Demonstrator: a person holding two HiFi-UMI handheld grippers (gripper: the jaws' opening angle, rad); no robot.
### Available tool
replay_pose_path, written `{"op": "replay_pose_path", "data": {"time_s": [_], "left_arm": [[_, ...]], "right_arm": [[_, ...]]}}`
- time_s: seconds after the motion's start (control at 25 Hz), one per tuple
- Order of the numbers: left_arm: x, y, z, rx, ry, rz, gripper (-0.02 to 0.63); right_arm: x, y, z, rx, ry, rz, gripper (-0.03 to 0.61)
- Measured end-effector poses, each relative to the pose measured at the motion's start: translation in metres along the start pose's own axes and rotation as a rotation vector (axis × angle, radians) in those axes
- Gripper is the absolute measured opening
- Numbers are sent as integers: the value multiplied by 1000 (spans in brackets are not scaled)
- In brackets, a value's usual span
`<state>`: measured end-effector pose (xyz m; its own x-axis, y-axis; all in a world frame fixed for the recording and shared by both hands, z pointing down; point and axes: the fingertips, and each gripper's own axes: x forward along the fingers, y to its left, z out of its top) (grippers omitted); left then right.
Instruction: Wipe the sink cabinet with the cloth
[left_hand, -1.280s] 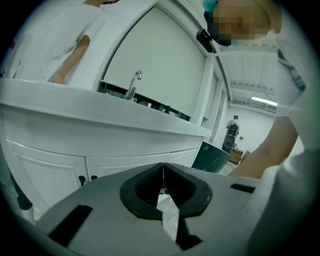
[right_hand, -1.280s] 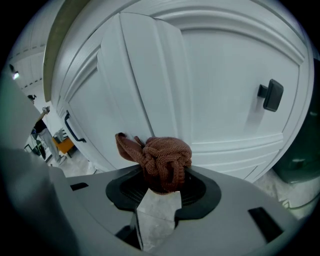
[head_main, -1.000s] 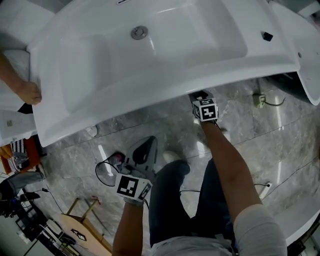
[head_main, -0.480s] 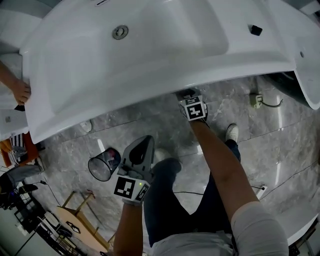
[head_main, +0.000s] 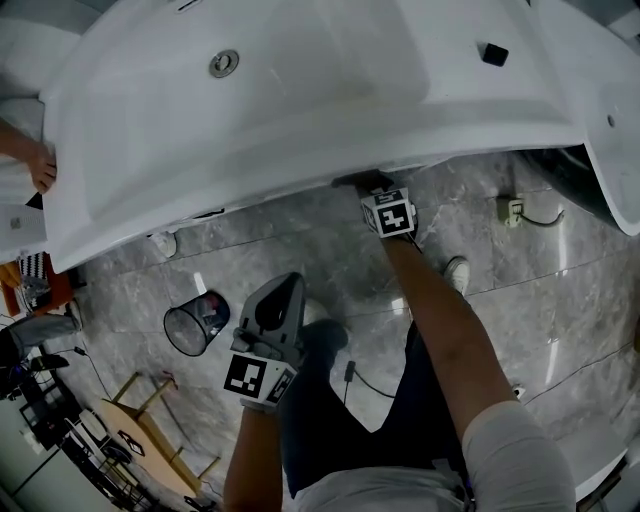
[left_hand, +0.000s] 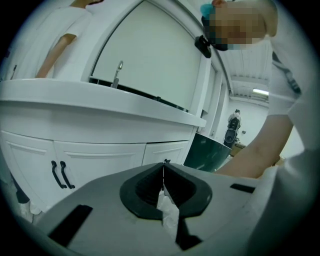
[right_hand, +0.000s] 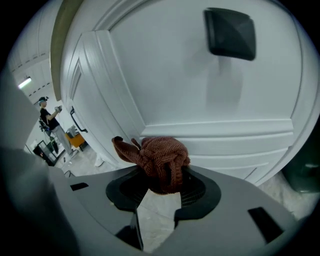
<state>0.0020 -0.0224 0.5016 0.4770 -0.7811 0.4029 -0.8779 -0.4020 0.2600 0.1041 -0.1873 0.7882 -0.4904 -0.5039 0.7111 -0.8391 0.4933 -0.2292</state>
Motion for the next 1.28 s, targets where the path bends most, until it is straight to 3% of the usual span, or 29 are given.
{"op": "replay_pose_path", "data": {"time_s": [0.8, 1.28], "left_arm": [[64, -104, 6, -13, 2, 30, 11], [77, -125, 27, -5, -20, 25, 11]], "right_arm": [[-70, -177, -12, 20, 14, -76, 164], [-90, -186, -3, 78, 17, -50, 161]]}}
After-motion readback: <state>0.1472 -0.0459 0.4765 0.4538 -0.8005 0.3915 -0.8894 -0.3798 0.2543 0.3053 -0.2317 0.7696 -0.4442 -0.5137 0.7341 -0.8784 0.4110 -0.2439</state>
